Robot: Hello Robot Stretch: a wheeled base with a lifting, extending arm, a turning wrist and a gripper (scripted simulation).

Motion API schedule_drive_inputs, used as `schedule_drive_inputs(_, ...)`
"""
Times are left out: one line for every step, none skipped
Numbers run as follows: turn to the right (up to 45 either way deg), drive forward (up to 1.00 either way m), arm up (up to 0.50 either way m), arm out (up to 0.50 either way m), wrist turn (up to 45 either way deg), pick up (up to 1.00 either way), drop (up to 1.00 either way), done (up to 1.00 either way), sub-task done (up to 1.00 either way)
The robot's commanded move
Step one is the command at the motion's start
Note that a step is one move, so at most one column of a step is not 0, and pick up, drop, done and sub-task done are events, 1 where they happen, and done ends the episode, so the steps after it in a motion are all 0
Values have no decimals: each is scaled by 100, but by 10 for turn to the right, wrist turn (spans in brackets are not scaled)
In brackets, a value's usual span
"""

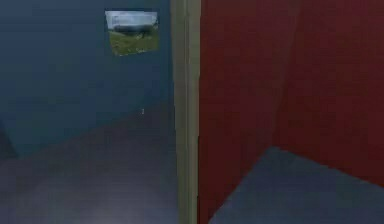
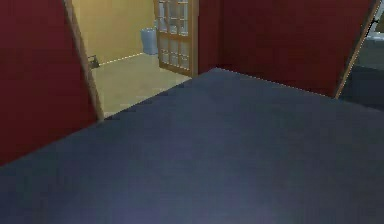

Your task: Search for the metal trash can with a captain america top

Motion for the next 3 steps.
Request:
schedule_drive_inputs(-420,0,0,0,0,0,0,0,0)
schedule_drive_inputs(0,100,0,0,0,0,0,0,0)
schedule_drive_inputs(-90,0,0,0,0,0,0,0,0)
